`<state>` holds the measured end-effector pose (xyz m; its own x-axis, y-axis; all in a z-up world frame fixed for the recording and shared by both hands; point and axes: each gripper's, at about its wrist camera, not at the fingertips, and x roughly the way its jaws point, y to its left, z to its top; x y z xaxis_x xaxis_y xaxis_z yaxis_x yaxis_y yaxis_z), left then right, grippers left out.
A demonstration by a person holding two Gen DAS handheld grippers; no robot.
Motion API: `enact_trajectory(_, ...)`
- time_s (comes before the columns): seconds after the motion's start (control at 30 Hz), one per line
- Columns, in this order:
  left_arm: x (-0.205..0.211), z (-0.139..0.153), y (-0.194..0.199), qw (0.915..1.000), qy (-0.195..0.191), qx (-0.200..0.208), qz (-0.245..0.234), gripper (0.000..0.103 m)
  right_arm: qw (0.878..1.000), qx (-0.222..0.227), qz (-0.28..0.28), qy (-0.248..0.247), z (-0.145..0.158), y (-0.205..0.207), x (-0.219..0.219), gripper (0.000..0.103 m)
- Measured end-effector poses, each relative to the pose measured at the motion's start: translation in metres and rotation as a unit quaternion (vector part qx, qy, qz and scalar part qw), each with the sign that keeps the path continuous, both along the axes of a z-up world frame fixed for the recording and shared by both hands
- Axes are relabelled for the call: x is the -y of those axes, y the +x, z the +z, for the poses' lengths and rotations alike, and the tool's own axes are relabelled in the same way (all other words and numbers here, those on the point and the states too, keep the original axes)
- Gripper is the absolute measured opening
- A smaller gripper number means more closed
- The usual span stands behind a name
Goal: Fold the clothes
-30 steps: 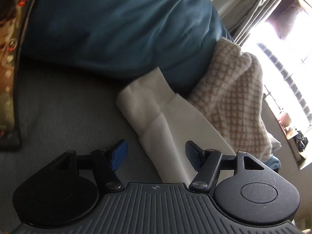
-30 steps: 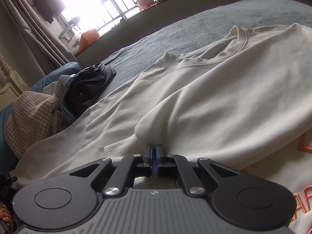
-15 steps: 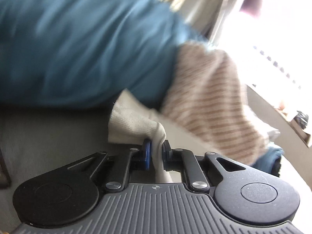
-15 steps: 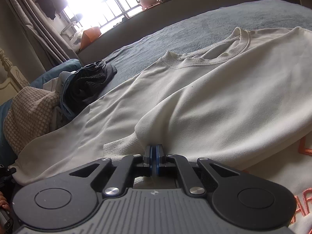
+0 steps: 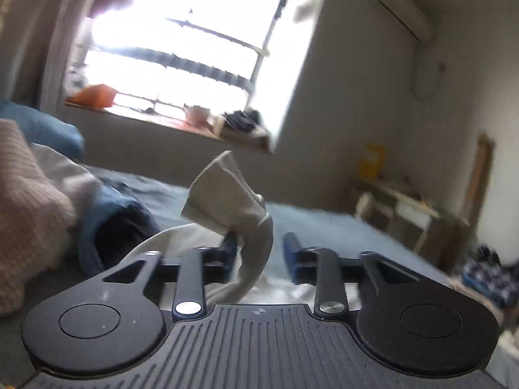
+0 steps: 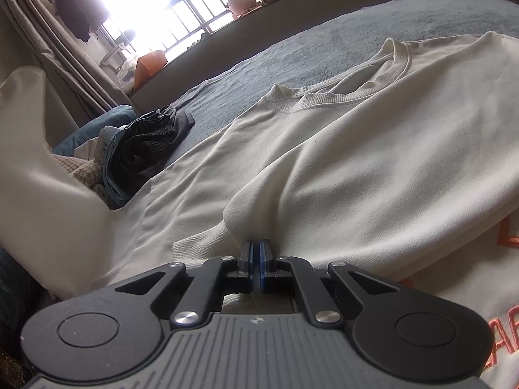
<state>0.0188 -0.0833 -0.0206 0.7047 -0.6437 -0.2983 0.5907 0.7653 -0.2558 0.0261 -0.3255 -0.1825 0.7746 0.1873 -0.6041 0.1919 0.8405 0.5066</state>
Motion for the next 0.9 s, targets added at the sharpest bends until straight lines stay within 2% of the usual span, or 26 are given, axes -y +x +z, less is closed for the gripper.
enact_trajectory(0.07, 0.010, -0.019, -0.012, 0.9993, 0.024, -0.022, -0.018, 0.055, 1.000, 0.001, -0.002, 0.007, -0.001, -0.001, 0.001, 0.003)
enact_trajectory(0.13, 0.006, -0.038, -0.018, 0.9978, 0.029, -0.048, -0.035, 0.057, 1.000, 0.001, -0.002, 0.011, -0.001, -0.001, 0.003, 0.003)
enact_trajectory(0.23, -0.005, -0.066, -0.016, 0.9954, 0.050, -0.073, -0.035, 0.059, 1.000, 0.002, -0.001, 0.015, -0.002, -0.001, 0.004, 0.003)
enact_trajectory(0.4, -0.012, -0.093, -0.015, 0.9895, 0.112, -0.089, -0.015, 0.059, 1.000, 0.002, -0.001, 0.031, -0.004, -0.001, 0.009, 0.003)
enact_trajectory(0.57, -0.005, -0.114, -0.016, 0.9808, 0.171, -0.094, -0.009, 0.059, 0.996, -0.016, 0.007, 0.085, 0.001, 0.003, 0.024, 0.005)
enact_trajectory(0.63, -0.002, -0.119, -0.020, 0.9788, 0.188, -0.080, -0.011, 0.059, 0.993, -0.020, 0.015, 0.112, 0.005, 0.001, 0.033, 0.031)
enact_trajectory(0.7, 0.000, -0.122, -0.024, 0.9776, 0.199, -0.067, -0.012, 0.059, 0.988, -0.014, 0.005, 0.153, 0.009, -0.007, 0.042, 0.044)
enact_trajectory(0.8, 0.001, -0.125, -0.027, 0.9774, 0.203, -0.057, -0.013, 0.060, 0.975, -0.015, -0.029, 0.221, 0.008, -0.015, 0.059, 0.044)
enact_trajectory(0.9, -0.001, -0.127, -0.026, 0.9792, 0.193, -0.061, -0.012, 0.061, 0.952, -0.023, -0.077, 0.294, 0.001, -0.019, 0.075, 0.044)
